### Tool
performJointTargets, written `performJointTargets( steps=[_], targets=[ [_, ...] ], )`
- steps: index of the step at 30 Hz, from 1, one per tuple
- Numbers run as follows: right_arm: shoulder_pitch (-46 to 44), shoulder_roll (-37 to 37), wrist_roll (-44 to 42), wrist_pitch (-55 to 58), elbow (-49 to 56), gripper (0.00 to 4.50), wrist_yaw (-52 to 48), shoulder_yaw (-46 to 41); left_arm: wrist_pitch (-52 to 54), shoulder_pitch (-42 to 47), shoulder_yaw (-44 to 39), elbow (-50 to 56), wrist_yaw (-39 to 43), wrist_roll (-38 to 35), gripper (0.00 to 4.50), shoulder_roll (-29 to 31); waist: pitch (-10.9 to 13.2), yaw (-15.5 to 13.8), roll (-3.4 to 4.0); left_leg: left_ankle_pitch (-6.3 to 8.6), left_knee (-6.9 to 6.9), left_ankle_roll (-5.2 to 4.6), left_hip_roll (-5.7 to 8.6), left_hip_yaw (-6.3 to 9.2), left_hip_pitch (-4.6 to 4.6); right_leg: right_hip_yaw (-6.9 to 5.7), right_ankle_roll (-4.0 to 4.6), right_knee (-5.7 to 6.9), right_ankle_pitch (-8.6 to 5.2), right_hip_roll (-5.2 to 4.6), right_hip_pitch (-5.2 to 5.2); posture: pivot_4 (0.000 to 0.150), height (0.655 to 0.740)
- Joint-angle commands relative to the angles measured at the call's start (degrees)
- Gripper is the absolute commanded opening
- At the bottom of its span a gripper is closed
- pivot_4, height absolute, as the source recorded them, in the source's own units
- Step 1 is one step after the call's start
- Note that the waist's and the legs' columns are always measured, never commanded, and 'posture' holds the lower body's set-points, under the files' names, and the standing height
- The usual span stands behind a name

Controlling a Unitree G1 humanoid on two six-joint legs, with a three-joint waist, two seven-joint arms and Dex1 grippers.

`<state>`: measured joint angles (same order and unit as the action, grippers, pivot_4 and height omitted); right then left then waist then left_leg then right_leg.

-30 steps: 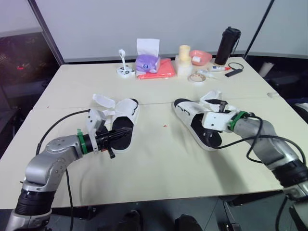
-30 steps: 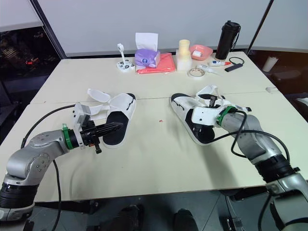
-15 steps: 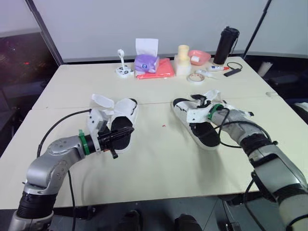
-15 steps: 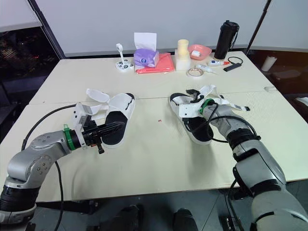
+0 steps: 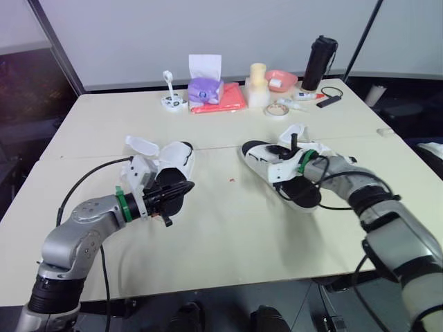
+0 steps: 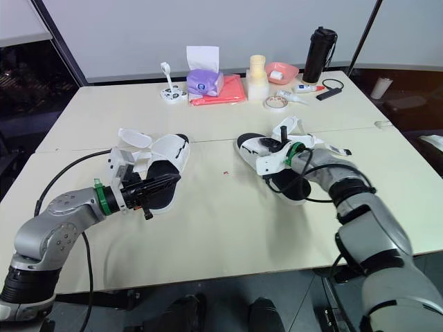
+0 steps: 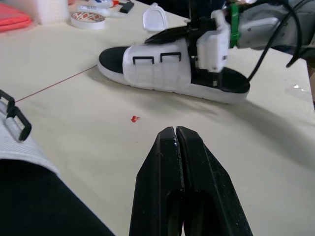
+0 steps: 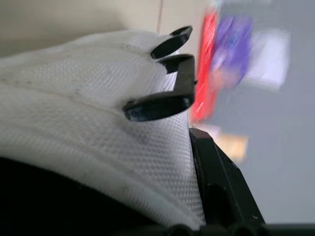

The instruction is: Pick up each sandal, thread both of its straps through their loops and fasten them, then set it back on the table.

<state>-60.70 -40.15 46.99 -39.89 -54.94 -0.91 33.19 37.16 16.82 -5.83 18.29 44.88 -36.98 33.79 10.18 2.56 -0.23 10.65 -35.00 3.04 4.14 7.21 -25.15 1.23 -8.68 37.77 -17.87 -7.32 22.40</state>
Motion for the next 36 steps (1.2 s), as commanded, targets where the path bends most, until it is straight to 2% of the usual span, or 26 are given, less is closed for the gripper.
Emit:
performJointTargets(
  steps=[1,7,11,19,24,29,31,34,36],
  targets=[
    [0.1,-5.3,-0.3,-14.7,11.0,0.01,3.4,-1.4,-0.9,1.9,0.0,0.6,0.7,-0.4,0.0,0.0,0.0,0.0,0.0,0.0,0.0,0.0,0.0,-0.03,0.0,0.0,0.0,0.03,0.0,0.01,0.02,0.15,0.74],
    [3.0,-10.0,0.6,-31.6,21.3,0.01,2.7,-1.9,-1.9,3.7,0.7,-2.1,2.3,0.4,0.0,-0.3,0.0,0.1,-0.01,0.02,-0.04,-0.04,-0.04,-0.31,0.04,0.1,-0.01,0.17,-0.01,0.03,0.03,0.15,0.74],
    [2.9,-9.6,4.9,-36.3,22.6,0.01,3.4,-2.1,-2.4,4.4,1.0,-3.1,2.8,0.7,0.0,-0.6,0.0,0.0,-0.01,0.01,-0.11,-0.07,-0.04,-0.34,0.06,0.16,0.0,0.3,-0.01,0.05,0.07,0.15,0.74],
    [1.1,-7.6,22.0,-36.8,22.4,0.01,12.5,1.5,-2.9,4.3,1.3,-2.7,2.7,1.0,0.0,-1.5,0.0,0.0,-0.01,-0.03,-0.09,-0.03,-0.04,-0.38,0.1,0.22,0.0,0.33,-0.01,0.05,0.09,0.15,0.74],
    [-0.4,-6.1,28.7,-34.7,20.5,0.01,19.4,5.4,-2.6,3.6,1.5,-1.4,2.2,1.0,0.0,-1.8,0.0,0.1,-0.01,-0.06,-0.06,0.02,-0.05,-0.39,0.1,0.26,0.01,0.36,-0.01,0.07,0.13,0.15,0.74],
    [-2.6,-4.9,31.5,-32.9,17.2,0.01,23.6,8.5,-2.3,2.8,1.9,-0.3,2.2,0.8,0.0,-1.9,0.0,0.1,-0.01,-0.06,-0.04,0.02,-0.09,-0.43,0.12,0.29,0.02,0.36,-0.01,0.1,0.13,0.15,0.74],
    [-3.5,-4.7,31.5,-33.0,15.6,0.97,24.1,9.3,-2.3,2.5,2.6,0.1,3.6,0.8,0.0,-1.2,0.0,0.1,-0.01,-0.06,-0.05,0.02,-0.09,-0.43,0.12,0.29,0.02,0.36,-0.01,0.1,0.12,0.15,0.74],
    [-4.4,-5.1,29.9,-33.5,13.7,1.89,23.2,9.5,-2.2,2.6,3.6,-0.1,5.6,0.7,0.0,-0.5,0.0,0.1,-0.01,-0.06,-0.05,0.02,-0.09,-0.44,0.12,0.3,0.02,0.36,-0.01,0.1,0.12,0.15,0.74],
    [-4.3,-5.9,27.7,-34.1,13.0,2.88,21.4,8.9,-2.6,3.0,4.4,-0.7,6.9,1.4,0.0,0.0,0.0,0.0,-0.01,-0.06,-0.06,0.02,-0.09,-0.43,0.12,0.3,0.02,0.36,-0.01,0.1,0.11,0.15,0.74]
  ],
)
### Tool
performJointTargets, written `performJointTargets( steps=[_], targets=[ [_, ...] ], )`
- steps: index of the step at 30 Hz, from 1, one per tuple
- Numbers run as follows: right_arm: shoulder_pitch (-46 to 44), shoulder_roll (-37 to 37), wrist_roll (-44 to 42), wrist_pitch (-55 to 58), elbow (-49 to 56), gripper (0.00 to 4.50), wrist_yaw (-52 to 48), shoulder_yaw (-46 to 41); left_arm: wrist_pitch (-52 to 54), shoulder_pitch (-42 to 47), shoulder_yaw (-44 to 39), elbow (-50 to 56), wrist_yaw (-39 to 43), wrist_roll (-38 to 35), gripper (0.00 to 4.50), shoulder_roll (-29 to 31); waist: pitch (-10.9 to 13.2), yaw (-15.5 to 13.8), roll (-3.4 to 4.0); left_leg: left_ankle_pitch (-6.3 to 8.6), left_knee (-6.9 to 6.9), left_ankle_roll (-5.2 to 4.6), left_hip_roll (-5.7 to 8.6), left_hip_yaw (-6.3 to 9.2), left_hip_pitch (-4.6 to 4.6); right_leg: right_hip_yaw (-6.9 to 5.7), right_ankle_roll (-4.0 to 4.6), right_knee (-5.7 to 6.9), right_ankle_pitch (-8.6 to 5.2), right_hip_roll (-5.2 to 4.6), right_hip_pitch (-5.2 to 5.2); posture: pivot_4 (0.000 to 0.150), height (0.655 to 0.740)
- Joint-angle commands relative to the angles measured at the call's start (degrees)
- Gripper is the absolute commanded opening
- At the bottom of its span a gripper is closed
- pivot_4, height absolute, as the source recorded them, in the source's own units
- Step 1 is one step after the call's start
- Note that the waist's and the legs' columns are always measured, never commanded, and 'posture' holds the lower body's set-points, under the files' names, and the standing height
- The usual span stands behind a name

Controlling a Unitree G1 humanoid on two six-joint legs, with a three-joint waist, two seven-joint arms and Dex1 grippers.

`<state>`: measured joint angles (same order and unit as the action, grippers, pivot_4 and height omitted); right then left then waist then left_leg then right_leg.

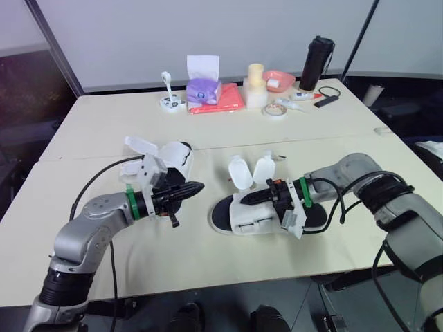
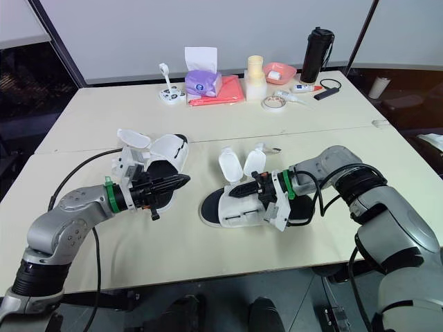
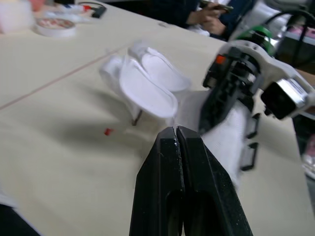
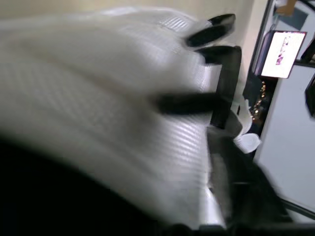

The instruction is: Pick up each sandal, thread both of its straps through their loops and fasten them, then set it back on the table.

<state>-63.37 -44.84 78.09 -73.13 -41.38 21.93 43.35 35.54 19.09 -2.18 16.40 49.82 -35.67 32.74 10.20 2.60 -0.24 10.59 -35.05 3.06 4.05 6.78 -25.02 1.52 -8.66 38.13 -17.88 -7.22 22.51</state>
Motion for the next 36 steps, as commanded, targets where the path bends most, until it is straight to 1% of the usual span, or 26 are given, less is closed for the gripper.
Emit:
performJointTargets(
  steps=[1,3,5,8,13,15,16,17,18,20,22,26,29,33,36],
  targets=[
    [-1.4,-1.8,-4.9,-1.3,-0.6,3.43,-2.7,-1.7,-1.2,1.0,1.1,0.9,2.4,0.3,0.0,1.1,0.0,0.0,0.0,0.0,0.0,0.0,0.0,0.0,0.02,0.0,0.0,0.0,0.0,0.0,-0.02,0.15,0.74],
    [-0.4,-3.4,-8.7,-2.1,-0.2,4.45,-6.3,-2.9,-1.7,1.4,1.8,0.2,3.6,0.7,0.0,1.4,0.0,-0.1,0.0,0.02,0.0,-0.03,0.0,0.0,0.07,0.0,0.0,-0.01,0.0,0.0,-0.1,0.15,0.74],
    [1.5,-5.7,-14.9,-3.0,0.5,4.49,-11.7,-4.3,-2.7,1.7,2.8,-0.5,4.9,1.6,0.0,1.7,0.0,-0.3,0.0,0.04,-0.02,-0.07,0.0,0.01,0.1,-0.01,0.0,-0.02,0.0,0.0,-0.15,0.15,0.74],
    [5.6,-9.7,-24.9,-2.3,4.7,4.49,-19.7,-6.5,-3.7,2.1,3.6,-1.4,6.1,2.3,0.0,1.7,0.0,-0.2,0.0,0.13,-0.04,-0.22,0.02,0.02,0.1,-0.01,0.0,-0.06,0.0,0.0,-0.22,0.15,0.74],
    [16.8,-21.3,-49.4,7.2,15.8,4.49,-40.1,-8.3,-7.6,2.6,5.9,-3.9,8.8,5.6,0.0,1.9,0.0,0.0,0.02,0.16,0.0,-0.28,-0.02,-0.01,0.15,0.0,0.0,-0.04,0.0,0.0,-0.22,0.15,0.74],
    [22.4,-25.7,-60.4,15.8,21.5,4.49,-47.5,-10.7,-11.0,2.9,7.3,-5.4,10.1,7.9,0.0,1.8,0.0,-0.1,0.02,0.17,-0.03,-0.31,-0.02,-0.02,0.18,0.01,0.0,-0.04,0.0,-0.01,-0.26,0.15,0.74],
    [26.4,-28.0,-68.7,23.6,25.5,4.49,-51.6,-12.6,-12.3,3.2,7.8,-6.4,10.4,8.7,0.0,1.3,0.0,-0.1,0.03,0.18,-0.04,-0.31,-0.03,-0.01,0.19,0.01,0.0,-0.04,0.0,-0.01,-0.3,0.15,0.74],
    [29.4,-29.3,-74.2,29.5,28.8,4.49,-54.6,-14.4,-13.2,3.3,8.0,-7.0,10.6,9.2,0.0,0.9,0.0,-0.2,0.03,0.18,-0.04,-0.33,-0.03,-0.02,0.23,0.02,0.0,-0.04,0.0,-0.01,-0.32,0.15,0.74],
    [33.4,-30.9,-84.3,39.8,34.3,4.49,-56.9,-17.2,-14.2,3.8,8.5,-8.3,10.8,9.7,0.0,0.2,0.0,-0.2,0.04,0.19,-0.05,-0.35,-0.04,-0.02,0.27,0.02,0.0,-0.04,0.0,-0.02,-0.39,0.15,0.74],
    [39.3,-32.9,-99.3,56.8,43.1,4.49,-59.3,-22.7,-16.8,4.4,10.0,-10.9,12.0,11.4,0.0,-0.9,0.0,-0.2,0.05,0.21,-0.05,-0.41,-0.07,-0.01,0.43,0.04,0.01,-0.04,-0.01,-0.05,-0.56,0.15,0.74],
    [42.9,-33.3,-108.8,69.8,48.9,4.49,-59.8,-27.9,-20.5,5.0,11.7,-14.0,13.3,13.7,0.0,-2.0,0.0,-0.1,0.07,0.27,-0.05,-0.51,-0.1,0.05,0.64,0.07,0.03,-0.08,-0.02,-0.08,-0.76,0.15,0.74],
    [45.8,-31.0,-118.0,86.0,55.8,4.49,-59.8,-35.7,-24.6,7.1,13.2,-20.4,14.6,15.6,0.0,-5.4,0.0,-0.6,0.06,0.31,-0.07,-0.57,-0.1,0.03,0.72,0.05,0.06,-0.19,-0.04,-0.11,-0.89,0.15,0.74],
    [44.9,-28.0,-121.0,95.8,57.8,4.49,-59.2,-38.4,-27.0,8.2,14.9,-23.8,16.8,17.3,0.0,-6.7,0.0,-1.3,0.05,0.33,-0.1,-0.6,-0.07,0.02,0.68,0.0,0.04,-0.26,-0.03,-0.12,-0.89,0.15,0.74],
    [39.2,-21.4,-126.9,108.8,57.5,4.49,-57.0,-40.8,-31.7,9.1,16.8,-27.9,18.0,20.6,0.0,-8.2,0.0,-1.9,0.04,0.35,-0.12,-0.63,-0.04,-0.04,0.64,-0.01,0.02,-0.33,-0.02,-0.15,-0.89,0.15,0.74],
    [34.0,-16.4,-130.3,117.6,55.2,4.49,-54.8,-42.2,-34.6,9.8,18.2,-30.1,18.5,23.1,0.0,-9.0,0.0,-1.9,0.01,0.35,-0.13,-0.63,-0.02,-0.05,0.63,-0.02,0.02,-0.34,-0.02,-0.16,-0.89,0.15,0.74]
  ],
)
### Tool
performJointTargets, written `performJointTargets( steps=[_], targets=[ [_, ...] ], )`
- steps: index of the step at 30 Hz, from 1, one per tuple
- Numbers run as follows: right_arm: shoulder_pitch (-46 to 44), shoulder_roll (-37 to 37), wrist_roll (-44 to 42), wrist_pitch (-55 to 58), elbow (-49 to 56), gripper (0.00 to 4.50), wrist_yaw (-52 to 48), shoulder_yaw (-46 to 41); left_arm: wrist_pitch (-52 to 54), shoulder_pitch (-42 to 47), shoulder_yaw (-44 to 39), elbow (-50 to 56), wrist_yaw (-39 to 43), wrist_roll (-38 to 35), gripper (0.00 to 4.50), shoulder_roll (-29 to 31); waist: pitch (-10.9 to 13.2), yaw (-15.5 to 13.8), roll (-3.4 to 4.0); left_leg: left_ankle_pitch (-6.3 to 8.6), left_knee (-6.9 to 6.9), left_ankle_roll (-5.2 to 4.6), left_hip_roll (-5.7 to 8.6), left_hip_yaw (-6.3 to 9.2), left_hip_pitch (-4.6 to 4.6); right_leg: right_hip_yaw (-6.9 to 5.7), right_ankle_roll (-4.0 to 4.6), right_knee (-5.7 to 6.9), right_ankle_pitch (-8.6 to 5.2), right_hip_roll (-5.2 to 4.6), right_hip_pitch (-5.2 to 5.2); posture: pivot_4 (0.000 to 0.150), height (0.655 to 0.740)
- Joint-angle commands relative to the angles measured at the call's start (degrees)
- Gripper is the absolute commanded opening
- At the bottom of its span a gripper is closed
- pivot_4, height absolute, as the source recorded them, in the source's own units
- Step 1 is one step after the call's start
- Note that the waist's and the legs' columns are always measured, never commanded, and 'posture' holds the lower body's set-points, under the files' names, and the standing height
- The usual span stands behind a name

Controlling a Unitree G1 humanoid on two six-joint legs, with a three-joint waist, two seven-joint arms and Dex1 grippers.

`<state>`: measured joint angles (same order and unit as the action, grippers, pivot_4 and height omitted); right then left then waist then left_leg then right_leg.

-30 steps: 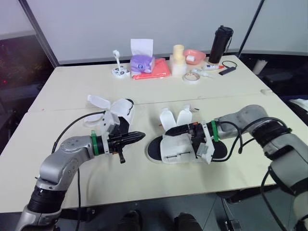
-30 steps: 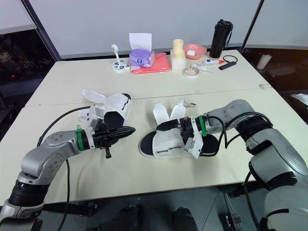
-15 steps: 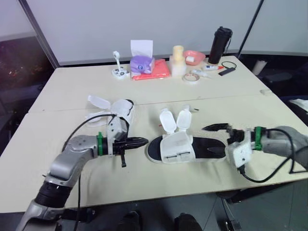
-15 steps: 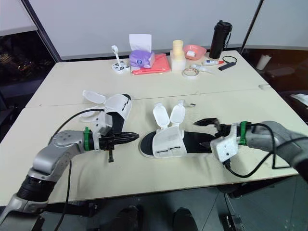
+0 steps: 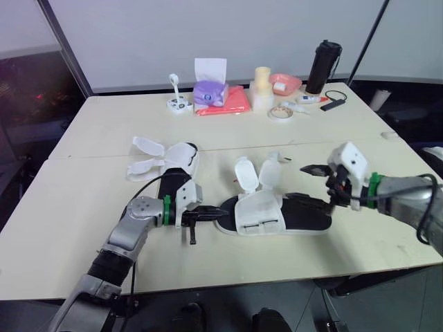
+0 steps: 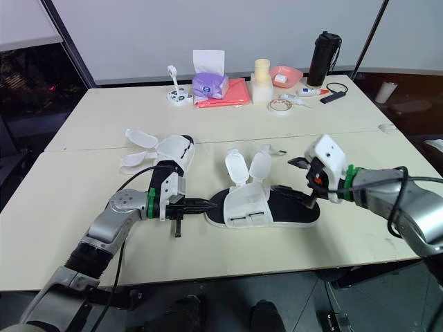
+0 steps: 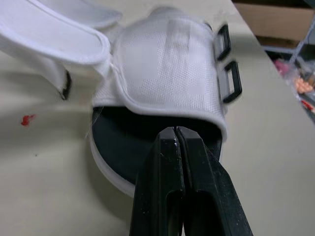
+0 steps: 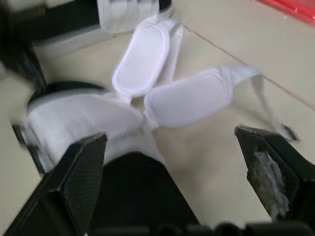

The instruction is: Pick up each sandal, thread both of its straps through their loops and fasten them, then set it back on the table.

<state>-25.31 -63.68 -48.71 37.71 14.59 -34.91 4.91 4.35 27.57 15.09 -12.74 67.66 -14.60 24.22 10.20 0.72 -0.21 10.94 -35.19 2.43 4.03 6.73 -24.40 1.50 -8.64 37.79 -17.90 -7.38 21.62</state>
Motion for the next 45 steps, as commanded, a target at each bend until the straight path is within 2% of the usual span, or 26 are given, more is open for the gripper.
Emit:
performJointTargets(
  steps=[1,9,17,24,38,45],
  targets=[
    [-5.7,3.9,-3.9,9.4,-2.0,4.49,2.9,-4.1,-4.2,1.5,1.3,-1.6,0.6,2.6,0.0,-0.8,0.0,0.0,-0.03,0.0,0.0,0.0,0.0,0.0,0.0,-0.02,0.0,0.0,0.0,0.0,0.0,0.15,0.74],
    [-13.7,13.6,-1.4,21.4,-12.5,4.49,5.8,-4.5,-7.4,2.7,2.7,-5.8,0.4,5.2,0.0,-3.8,0.0,0.0,-0.04,0.0,-0.01,0.0,0.03,0.0,-0.01,-0.1,-0.01,-0.02,0.0,0.0,-0.04,0.15,0.74],
    [-19.4,23.0,4.0,23.9,-28.1,4.49,5.8,-6.2,-8.2,3.6,2.6,-7.3,0.3,6.2,0.0,-5.6,0.0,0.1,-0.03,0.0,0.0,-0.01,0.05,-0.01,0.0,-0.11,-0.02,0.02,0.01,0.02,-0.03,0.15,0.74],
    [-24.7,29.3,6.7,25.0,-34.8,4.49,6.4,-8.9,-7.9,3.2,2.7,-7.0,0.6,6.5,0.0,-5.6,0.0,0.2,-0.03,0.0,-0.01,0.0,0.06,0.0,-0.01,-0.11,-0.03,0.1,0.01,0.03,0.01,0.15,0.74],
    [-33.8,40.8,5.6,21.6,-49.0,4.49,11.8,-24.0,-7.6,2.4,2.6,-6.3,0.0,7.0,0.0,-5.8,0.0,0.3,-0.01,0.0,0.0,0.0,0.05,0.0,0.0,-0.1,-0.03,0.2,0.01,0.05,0.06,0.15,0.74],
    [-36.4,43.1,3.1,22.1,-48.6,4.49,12.8,-29.9,-7.7,2.5,2.5,-6.4,-0.3,7.0,0.0,-6.0,0.0,0.2,-0.01,-0.01,0.0,0.0,0.06,0.0,0.0,-0.1,-0.03,0.21,0.01,0.05,0.06,0.15,0.74]
  ],
)
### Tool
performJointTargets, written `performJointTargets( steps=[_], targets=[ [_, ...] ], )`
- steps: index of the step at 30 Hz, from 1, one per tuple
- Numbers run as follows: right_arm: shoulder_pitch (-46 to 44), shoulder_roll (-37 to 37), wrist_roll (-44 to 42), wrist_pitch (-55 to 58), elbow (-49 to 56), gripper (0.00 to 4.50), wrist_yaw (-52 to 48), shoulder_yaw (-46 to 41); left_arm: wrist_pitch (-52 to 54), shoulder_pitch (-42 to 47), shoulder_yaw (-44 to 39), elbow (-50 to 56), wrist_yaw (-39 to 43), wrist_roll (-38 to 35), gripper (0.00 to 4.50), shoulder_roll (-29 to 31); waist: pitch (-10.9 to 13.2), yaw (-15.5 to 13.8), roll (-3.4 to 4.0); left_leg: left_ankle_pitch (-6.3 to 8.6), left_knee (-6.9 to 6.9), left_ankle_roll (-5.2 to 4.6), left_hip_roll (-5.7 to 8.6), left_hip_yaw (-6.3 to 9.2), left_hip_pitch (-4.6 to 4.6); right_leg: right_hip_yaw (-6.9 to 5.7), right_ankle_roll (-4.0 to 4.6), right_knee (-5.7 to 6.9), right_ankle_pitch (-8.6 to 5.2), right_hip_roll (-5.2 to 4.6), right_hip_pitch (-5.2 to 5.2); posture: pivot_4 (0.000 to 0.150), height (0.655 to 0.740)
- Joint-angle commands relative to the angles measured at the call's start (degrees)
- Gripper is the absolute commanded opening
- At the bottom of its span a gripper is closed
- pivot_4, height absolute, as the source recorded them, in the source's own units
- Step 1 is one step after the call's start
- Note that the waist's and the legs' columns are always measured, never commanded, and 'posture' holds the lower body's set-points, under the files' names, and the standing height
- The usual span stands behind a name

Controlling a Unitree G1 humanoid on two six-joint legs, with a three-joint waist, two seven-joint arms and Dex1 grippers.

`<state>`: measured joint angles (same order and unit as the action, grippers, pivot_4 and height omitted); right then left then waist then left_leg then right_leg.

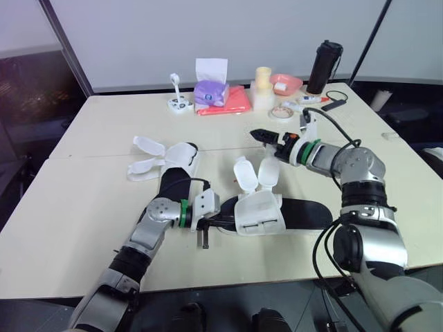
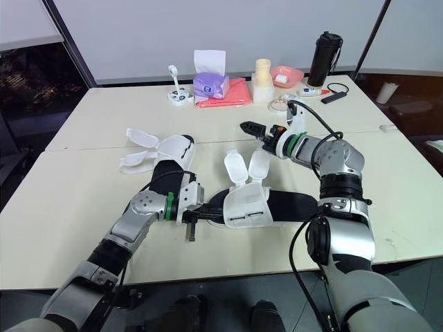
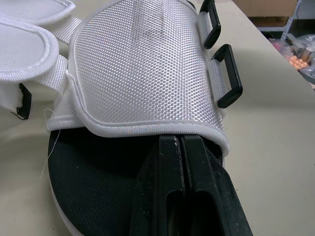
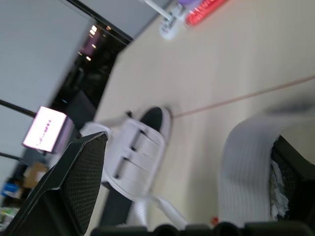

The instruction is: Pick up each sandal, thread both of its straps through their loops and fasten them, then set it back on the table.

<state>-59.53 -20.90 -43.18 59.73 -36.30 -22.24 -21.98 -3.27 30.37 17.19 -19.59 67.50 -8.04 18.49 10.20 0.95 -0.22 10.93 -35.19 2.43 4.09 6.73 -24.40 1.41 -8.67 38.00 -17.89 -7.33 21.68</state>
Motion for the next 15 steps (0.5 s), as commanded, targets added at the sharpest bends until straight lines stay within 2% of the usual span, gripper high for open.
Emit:
performJointTargets(
  steps=[1,9,12,15],
  targets=[
    [-2.1,0.4,-2.7,0.4,2.8,4.49,0.2,-3.3,-0.1,-0.3,0.4,0.5,-0.2,0.4,0.0,-0.2,0.0,0.0,0.0,0.0,0.0,0.0,0.0,0.0,0.0,0.0,0.0,0.0,0.0,0.0,0.0,0.15,0.74],
    [0.5,2.2,-7.8,5.7,12.9,4.49,2.1,-6.0,0.1,-0.8,0.6,1.1,-0.2,0.2,0.0,-0.4,0.0,0.0,0.01,0.0,0.02,0.0,-0.01,0.0,0.0,0.01,0.0,0.03,0.0,0.0,0.04,0.15,0.74],
    [1.6,3.3,-9.8,7.3,16.7,3.63,3.9,-6.5,0.2,-0.7,0.5,1.1,-0.3,0.2,0.0,-0.4,0.0,0.0,0.01,0.0,0.02,0.0,-0.01,0.0,0.0,0.02,0.0,0.02,0.0,0.0,0.04,0.15,0.74],
    [2.8,4.4,-11.9,9.0,21.4,2.07,5.4,-6.5,0.2,-0.5,0.4,0.8,-0.2,0.1,0.0,-0.5,0.0,0.1,0.02,0.0,0.03,0.0,-0.01,0.0,0.0,0.02,0.0,0.03,0.0,0.0,0.05,0.15,0.74]
  ],
)
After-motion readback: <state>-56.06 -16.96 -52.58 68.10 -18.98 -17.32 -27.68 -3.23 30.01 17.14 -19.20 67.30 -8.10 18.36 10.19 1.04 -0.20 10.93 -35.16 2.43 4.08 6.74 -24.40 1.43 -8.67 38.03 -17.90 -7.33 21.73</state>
